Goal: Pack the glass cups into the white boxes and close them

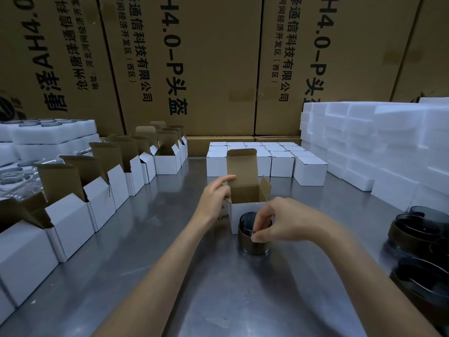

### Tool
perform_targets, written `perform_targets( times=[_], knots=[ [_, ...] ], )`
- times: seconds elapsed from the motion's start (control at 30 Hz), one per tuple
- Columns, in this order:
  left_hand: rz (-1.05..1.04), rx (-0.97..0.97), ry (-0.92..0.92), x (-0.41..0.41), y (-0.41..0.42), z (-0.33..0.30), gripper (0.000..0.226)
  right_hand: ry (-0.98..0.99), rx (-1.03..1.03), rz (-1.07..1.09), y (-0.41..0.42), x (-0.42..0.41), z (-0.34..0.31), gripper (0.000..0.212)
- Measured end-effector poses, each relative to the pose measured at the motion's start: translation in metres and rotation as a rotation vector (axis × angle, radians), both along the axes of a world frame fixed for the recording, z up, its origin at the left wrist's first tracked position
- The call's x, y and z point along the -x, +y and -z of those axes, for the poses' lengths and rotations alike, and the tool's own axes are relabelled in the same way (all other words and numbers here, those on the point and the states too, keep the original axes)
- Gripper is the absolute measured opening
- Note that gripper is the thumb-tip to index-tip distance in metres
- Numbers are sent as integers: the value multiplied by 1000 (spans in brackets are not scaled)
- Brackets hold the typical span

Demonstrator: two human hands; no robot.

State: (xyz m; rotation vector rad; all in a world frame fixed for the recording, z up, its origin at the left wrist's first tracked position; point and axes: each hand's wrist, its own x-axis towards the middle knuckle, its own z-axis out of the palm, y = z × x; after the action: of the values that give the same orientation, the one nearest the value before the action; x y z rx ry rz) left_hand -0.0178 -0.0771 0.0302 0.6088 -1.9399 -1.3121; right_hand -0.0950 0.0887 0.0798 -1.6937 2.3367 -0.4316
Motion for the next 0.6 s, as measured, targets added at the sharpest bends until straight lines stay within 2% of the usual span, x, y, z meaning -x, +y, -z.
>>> perform_targets(
  times=[0.1,0.2,0.3,0.37,0.4,0.47,0.53,0.6],
  knots=[
    [-11,3,-11,0,1,-1,40,32,33,-28,0,1,-1,17],
    [-6,11,-16,-1,2,-2,40,-12,181,-46,3,5,-7,22],
    [19,-10,19,-4,4,-3,40,-179,471,-77,4,7,-14,25],
    [53,-9,50,-4,4,-3,26,-186,708,-22,0,9,-12,23],
    [66,-1,55,-4,4,-2,23,-132,792,21,-3,9,-9,19],
    [74,-2,47,-4,4,-1,32,67,886,85,-10,9,0,6],
    [83,-10,34,-3,5,-1,35,264,917,96,-16,10,12,7],
    [102,-9,31,-4,8,-2,29,362,899,84,-19,13,21,8]
  ],
)
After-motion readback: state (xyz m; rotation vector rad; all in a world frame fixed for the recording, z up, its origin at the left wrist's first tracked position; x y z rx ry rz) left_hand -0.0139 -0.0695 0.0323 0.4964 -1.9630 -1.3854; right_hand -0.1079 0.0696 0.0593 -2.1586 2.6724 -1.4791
